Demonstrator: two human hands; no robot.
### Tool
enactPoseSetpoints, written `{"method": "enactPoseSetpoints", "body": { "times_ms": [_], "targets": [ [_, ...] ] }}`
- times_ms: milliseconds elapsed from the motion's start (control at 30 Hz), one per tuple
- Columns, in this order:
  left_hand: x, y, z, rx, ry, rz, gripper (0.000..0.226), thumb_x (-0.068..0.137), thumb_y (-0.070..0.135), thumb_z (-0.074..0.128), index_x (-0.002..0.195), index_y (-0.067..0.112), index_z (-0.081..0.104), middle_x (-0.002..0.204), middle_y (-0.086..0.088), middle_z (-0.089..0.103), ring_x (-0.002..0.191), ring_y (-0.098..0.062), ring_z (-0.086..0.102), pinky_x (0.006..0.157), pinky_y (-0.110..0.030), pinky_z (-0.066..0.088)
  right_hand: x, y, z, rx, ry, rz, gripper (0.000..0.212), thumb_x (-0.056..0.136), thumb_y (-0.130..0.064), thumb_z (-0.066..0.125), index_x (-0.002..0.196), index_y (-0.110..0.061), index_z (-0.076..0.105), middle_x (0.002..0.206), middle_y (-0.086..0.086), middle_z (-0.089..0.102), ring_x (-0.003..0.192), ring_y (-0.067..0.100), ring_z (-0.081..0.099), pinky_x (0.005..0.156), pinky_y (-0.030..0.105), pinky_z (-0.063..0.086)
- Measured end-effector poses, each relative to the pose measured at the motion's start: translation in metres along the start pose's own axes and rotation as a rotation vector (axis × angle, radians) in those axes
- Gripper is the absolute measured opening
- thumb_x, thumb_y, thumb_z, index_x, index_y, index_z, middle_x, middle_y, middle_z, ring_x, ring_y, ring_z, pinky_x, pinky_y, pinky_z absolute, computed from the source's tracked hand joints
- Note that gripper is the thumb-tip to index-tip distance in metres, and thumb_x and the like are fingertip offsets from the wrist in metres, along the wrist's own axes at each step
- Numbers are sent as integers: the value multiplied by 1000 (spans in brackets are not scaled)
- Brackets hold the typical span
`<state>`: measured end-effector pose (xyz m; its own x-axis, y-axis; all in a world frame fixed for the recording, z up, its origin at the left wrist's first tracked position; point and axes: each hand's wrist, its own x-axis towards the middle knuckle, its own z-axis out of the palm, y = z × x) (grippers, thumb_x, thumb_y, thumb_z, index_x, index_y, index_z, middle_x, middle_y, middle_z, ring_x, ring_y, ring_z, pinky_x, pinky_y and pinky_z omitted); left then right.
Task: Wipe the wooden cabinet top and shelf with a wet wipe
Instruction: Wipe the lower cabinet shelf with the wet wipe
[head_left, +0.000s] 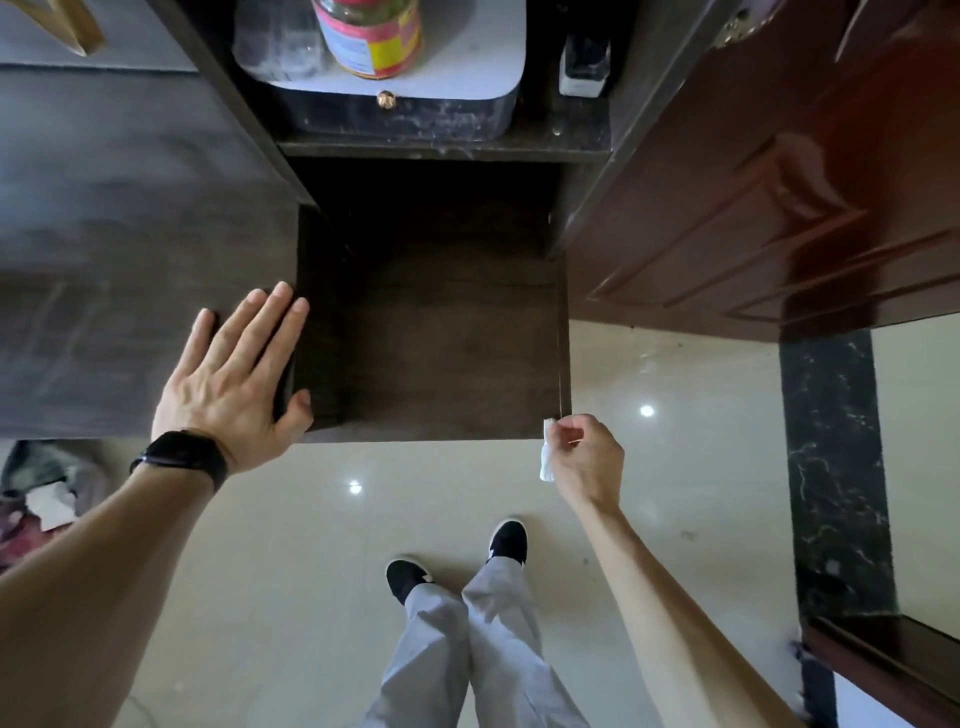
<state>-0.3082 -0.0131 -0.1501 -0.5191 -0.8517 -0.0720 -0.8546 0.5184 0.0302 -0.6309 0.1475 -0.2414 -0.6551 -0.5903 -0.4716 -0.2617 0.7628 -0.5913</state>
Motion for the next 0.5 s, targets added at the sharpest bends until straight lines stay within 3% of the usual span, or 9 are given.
{"method": "enactPoseSetpoints", "body": {
  "times_ms": [167, 367, 500],
  "targets": [
    [0, -2, 2, 14, 15, 18, 86, 80, 44, 42, 159, 18, 21, 167, 0, 15, 152, -24, 21, 122, -52, 16, 10, -14, -5, -229, 48, -42, 12, 88, -27, 64, 87, -16, 71, 87, 5, 72, 84, 28, 65, 75, 30, 49],
    [0, -4, 3, 15, 20, 22, 87, 80, 44, 43, 160, 20, 18, 168, 2, 12, 153, -22, 19, 122, -53, 17, 28, -32, -9, -272, 5, -37, 11, 81, -21, 65, 86, -16, 73, 82, 4, 74, 81, 27, 66, 78, 34, 55],
    [0, -6, 6, 12, -9, 14, 89, 80, 48, 42, 160, 23, 14, 168, 3, 10, 154, -20, 15, 124, -51, 13, 55, -54, -4, -248, 52, -74, 11, 81, -20, 69, 88, -14, 74, 84, 6, 75, 81, 25, 67, 72, 27, 51]
  ]
}}
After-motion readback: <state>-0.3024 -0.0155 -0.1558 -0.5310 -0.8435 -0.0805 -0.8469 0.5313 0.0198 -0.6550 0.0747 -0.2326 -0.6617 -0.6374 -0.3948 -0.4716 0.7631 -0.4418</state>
